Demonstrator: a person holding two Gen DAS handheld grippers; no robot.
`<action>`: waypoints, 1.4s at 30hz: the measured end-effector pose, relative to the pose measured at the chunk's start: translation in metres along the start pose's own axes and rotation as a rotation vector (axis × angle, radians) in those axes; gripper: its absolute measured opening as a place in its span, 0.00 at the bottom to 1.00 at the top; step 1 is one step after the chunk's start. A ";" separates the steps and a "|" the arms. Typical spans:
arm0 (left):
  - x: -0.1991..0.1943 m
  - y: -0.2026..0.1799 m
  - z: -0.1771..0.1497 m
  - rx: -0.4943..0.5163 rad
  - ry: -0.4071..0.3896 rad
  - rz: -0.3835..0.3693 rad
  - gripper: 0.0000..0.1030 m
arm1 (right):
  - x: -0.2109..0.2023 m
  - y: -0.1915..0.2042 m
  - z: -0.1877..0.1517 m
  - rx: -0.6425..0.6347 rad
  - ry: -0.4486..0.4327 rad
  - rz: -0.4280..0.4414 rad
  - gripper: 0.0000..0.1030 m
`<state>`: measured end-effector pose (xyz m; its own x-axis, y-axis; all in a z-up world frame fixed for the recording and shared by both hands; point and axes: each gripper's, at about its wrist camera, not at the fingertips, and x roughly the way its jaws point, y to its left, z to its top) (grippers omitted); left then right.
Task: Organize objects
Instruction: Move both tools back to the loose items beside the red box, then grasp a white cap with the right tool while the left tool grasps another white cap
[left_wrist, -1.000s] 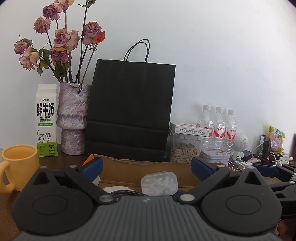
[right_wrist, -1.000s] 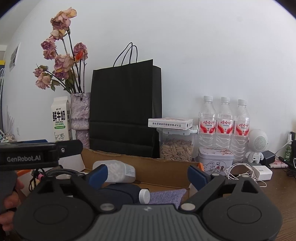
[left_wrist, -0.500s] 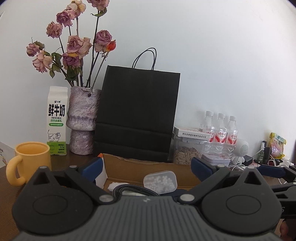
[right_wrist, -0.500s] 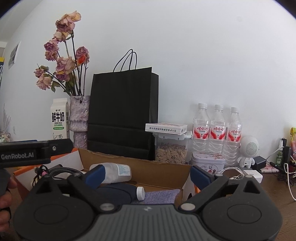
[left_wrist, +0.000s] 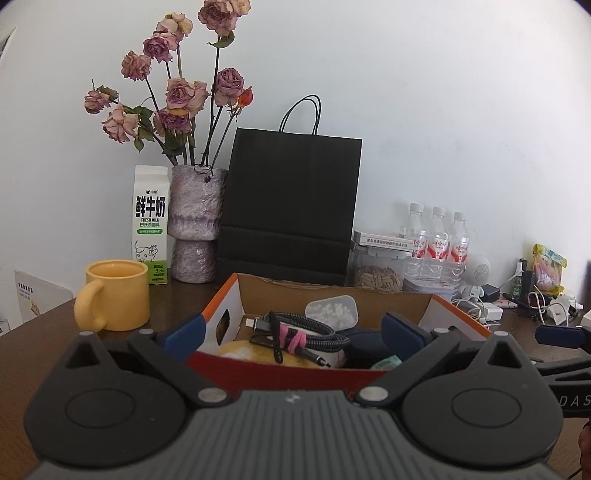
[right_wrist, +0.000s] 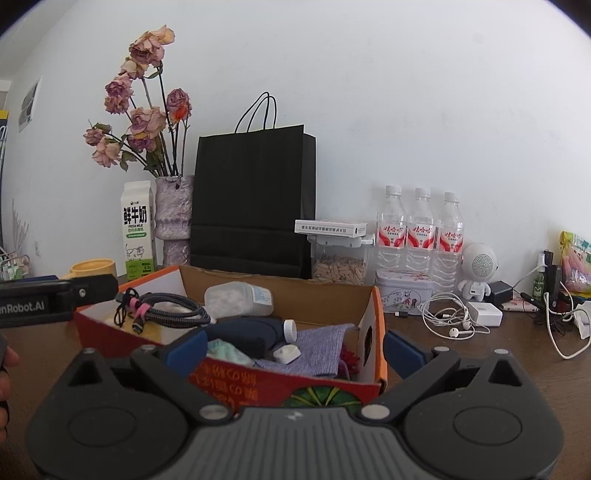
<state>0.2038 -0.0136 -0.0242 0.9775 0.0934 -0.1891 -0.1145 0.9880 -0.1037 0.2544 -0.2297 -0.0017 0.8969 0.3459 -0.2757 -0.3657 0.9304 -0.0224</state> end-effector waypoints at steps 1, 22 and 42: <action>-0.006 0.000 -0.002 0.006 0.013 -0.002 1.00 | -0.006 0.002 -0.003 -0.002 0.008 0.003 0.99; -0.015 0.001 -0.026 0.127 0.258 -0.030 1.00 | -0.024 0.000 -0.041 0.105 0.227 -0.125 1.00; 0.035 0.022 -0.030 0.140 0.420 0.125 1.00 | 0.032 -0.012 -0.037 0.158 0.338 -0.148 0.61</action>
<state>0.2304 0.0080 -0.0629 0.7977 0.1832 -0.5745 -0.1733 0.9822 0.0726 0.2785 -0.2341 -0.0458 0.7949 0.1717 -0.5819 -0.1720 0.9835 0.0552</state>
